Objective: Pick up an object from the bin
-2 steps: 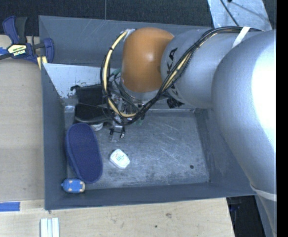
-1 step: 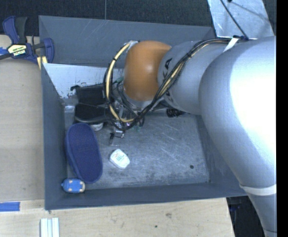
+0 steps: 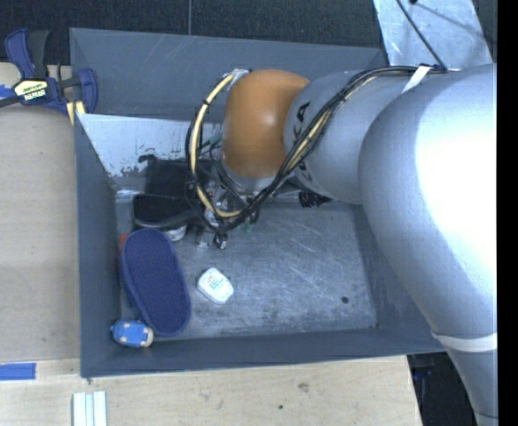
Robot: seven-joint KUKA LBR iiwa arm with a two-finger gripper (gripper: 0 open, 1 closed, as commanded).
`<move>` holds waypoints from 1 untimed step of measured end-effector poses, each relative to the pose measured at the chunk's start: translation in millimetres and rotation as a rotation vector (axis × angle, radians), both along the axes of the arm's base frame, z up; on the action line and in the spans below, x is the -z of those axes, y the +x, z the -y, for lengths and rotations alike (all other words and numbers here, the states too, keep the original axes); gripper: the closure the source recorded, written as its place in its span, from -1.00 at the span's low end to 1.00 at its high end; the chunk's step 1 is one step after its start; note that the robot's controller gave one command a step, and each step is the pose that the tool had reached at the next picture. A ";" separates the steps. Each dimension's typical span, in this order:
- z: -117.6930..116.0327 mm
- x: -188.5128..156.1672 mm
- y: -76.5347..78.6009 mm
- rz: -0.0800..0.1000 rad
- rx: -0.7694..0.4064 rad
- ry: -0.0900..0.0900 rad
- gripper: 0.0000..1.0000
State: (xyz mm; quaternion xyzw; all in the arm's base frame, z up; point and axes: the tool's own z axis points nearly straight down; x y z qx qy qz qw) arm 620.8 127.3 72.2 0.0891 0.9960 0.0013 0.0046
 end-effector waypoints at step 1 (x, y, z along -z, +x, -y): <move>-0.4 -162.3 -9.6 -0.008 0.002 -0.003 1.00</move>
Offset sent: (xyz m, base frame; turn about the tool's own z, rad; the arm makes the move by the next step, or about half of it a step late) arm -0.0098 0.0016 0.1606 0.0041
